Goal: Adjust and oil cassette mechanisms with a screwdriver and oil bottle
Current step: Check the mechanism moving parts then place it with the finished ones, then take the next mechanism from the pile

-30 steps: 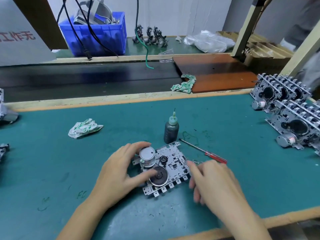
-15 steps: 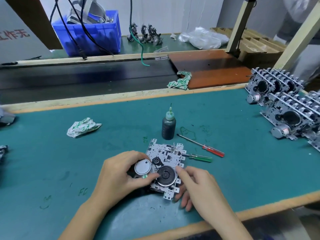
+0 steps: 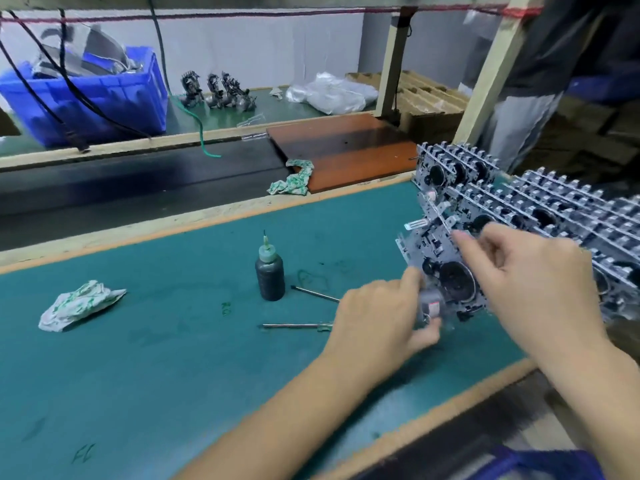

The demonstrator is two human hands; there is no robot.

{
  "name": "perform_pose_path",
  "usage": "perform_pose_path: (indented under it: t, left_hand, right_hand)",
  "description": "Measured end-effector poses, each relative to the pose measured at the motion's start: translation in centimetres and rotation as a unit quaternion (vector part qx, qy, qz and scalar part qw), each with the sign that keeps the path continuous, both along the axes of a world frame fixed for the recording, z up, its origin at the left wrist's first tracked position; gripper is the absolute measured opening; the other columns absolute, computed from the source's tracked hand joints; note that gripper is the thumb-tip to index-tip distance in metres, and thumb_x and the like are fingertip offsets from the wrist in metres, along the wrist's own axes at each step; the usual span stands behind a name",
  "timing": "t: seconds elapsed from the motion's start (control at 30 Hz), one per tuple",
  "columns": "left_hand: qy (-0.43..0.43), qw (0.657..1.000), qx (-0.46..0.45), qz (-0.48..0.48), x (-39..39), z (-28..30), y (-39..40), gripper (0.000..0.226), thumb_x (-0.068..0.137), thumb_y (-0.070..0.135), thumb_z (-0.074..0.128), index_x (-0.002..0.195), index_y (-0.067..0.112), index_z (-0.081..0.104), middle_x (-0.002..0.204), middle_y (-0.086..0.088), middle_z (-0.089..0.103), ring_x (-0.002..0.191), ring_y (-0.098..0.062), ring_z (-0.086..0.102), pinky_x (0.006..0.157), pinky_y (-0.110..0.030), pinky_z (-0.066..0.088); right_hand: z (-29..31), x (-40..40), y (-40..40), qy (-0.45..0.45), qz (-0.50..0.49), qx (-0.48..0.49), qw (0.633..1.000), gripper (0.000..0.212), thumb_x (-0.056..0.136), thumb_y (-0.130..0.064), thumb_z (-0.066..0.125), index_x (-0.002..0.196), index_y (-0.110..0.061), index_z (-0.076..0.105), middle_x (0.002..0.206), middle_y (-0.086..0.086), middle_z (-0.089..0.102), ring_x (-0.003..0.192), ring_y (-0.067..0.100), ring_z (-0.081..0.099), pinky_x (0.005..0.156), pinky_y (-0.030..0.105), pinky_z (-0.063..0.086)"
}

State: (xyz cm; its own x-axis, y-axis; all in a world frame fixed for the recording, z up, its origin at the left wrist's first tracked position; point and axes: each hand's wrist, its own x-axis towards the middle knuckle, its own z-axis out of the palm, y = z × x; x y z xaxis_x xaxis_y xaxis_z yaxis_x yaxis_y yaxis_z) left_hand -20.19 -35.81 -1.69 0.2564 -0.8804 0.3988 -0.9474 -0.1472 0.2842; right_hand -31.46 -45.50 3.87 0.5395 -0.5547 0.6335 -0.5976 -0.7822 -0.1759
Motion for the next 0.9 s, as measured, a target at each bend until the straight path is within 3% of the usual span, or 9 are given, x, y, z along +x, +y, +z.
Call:
perform_pose_path:
  t: [0.07, 0.13, 0.27, 0.4, 0.5, 0.67, 0.73, 0.8, 0.9]
  left_hand:
    - [-0.019, 1.0, 0.018, 0.011, -2.3, 0.2, -2.6, 0.035, 0.072, 0.043, 0.068, 0.082, 0.016, 0.05, 0.063, 0.0, 0.063, 0.056, -0.025, 0.061, 0.042, -0.024, 0.022]
    - [-0.007, 0.999, 0.035, -0.001, -4.4, -0.1, -5.2, 0.03, 0.081, 0.04, 0.059, 0.084, 0.017, 0.039, 0.08, -0.004, 0.065, 0.07, -0.028, 0.063, 0.044, -0.028, 0.013]
    - [-0.021, 0.998, 0.049, -0.04, -8.0, -1.0, -9.3, 0.027, 0.089, 0.037, 0.052, 0.097, 0.012, 0.05, 0.097, -0.007, 0.062, 0.082, -0.029, 0.063, 0.045, -0.028, 0.01]
    - [-0.105, 0.989, 0.064, -0.08, -10.3, -2.5, -11.8, 0.029, 0.088, 0.039, 0.053, 0.102, 0.014, 0.056, 0.101, -0.002, 0.061, 0.082, -0.022, 0.065, 0.044, -0.026, 0.009]
    - [-0.149, 0.978, 0.121, -0.084, -11.0, -2.9, -13.3, 0.024, 0.085, 0.044, 0.056, 0.094, 0.023, 0.062, 0.092, 0.005, 0.064, 0.073, -0.012, 0.065, 0.042, -0.026, 0.004]
    - [-0.087, 0.963, 0.249, -0.058, -11.4, -2.6, -13.6, 0.029, 0.07, 0.055, 0.064, 0.068, 0.026, 0.063, 0.063, 0.013, 0.064, 0.052, 0.001, 0.059, 0.044, -0.029, -0.003]
    - [-0.092, 0.97, 0.22, -0.049, -11.7, -2.8, -14.0, 0.027, 0.075, 0.053, 0.061, 0.073, 0.026, 0.062, 0.067, 0.011, 0.066, 0.055, 0.0, 0.062, 0.043, -0.028, -0.003]
    - [-0.098, 0.98, 0.168, -0.047, -12.2, -3.5, -14.6, 0.021, 0.085, 0.043, 0.055, 0.087, 0.023, 0.06, 0.082, 0.005, 0.069, 0.068, -0.008, 0.067, 0.042, -0.026, 0.003]
    - [0.001, 0.99, 0.128, -0.063, -11.3, -3.5, -15.2, 0.04, 0.087, 0.051, 0.058, 0.099, 0.013, 0.053, 0.099, -0.005, 0.067, 0.087, -0.025, 0.066, 0.048, -0.026, 0.021]
  right_hand:
    - [-0.2, -1.4, -1.9, 0.035, -0.016, -0.066, 0.997, 0.042, 0.09, -0.039, 0.05, 0.056, -0.02, 0.032, 0.038, -0.004, 0.023, 0.033, 0.024, 0.038, 0.045, 0.021, 0.022]
    - [-0.6, -2.9, -3.9, 0.06, -0.024, -0.109, 0.992, 0.041, 0.089, -0.04, 0.045, 0.055, -0.017, 0.038, 0.036, 0.006, 0.033, 0.033, 0.029, 0.046, 0.047, 0.026, 0.028]
    - [-1.2, -5.9, -7.6, 0.112, -0.01, -0.14, 0.984, 0.044, 0.086, -0.042, 0.04, 0.052, -0.015, 0.037, 0.034, 0.01, 0.039, 0.031, 0.03, 0.047, 0.043, 0.027, 0.033]
    - [-2.6, -8.5, -10.4, 0.151, -0.023, -0.163, 0.975, 0.048, 0.087, -0.041, 0.039, 0.05, -0.011, 0.041, 0.033, 0.01, 0.039, 0.03, 0.028, 0.046, 0.04, 0.028, 0.036]
    - [-3.2, -9.2, -11.8, 0.163, -0.044, -0.176, 0.97, 0.051, 0.088, -0.043, 0.041, 0.049, -0.01, 0.044, 0.034, 0.009, 0.04, 0.03, 0.026, 0.047, 0.043, 0.025, 0.034]
    - [-3.8, -8.8, -13.5, 0.169, -0.053, -0.156, 0.972, 0.052, 0.091, -0.04, 0.056, 0.049, -0.009, 0.047, 0.035, 0.01, 0.043, 0.031, 0.026, 0.048, 0.042, 0.025, 0.037]
    - [-3.8, -8.9, -13.6, 0.185, -0.055, -0.155, 0.969, 0.05, 0.09, -0.037, 0.056, 0.05, -0.009, 0.047, 0.034, 0.01, 0.043, 0.03, 0.026, 0.047, 0.042, 0.024, 0.036]
    - [-3.8, -9.0, -13.2, 0.198, -0.066, -0.137, 0.968, 0.045, 0.085, -0.028, 0.07, 0.051, -0.007, 0.048, 0.035, 0.011, 0.044, 0.03, 0.027, 0.048, 0.042, 0.026, 0.037]
    - [-3.0, -8.6, -11.9, 0.202, -0.098, -0.111, 0.968, 0.036, 0.083, -0.031, 0.068, 0.065, -0.005, 0.051, 0.049, 0.013, 0.052, 0.04, 0.029, 0.054, 0.044, 0.021, 0.03]
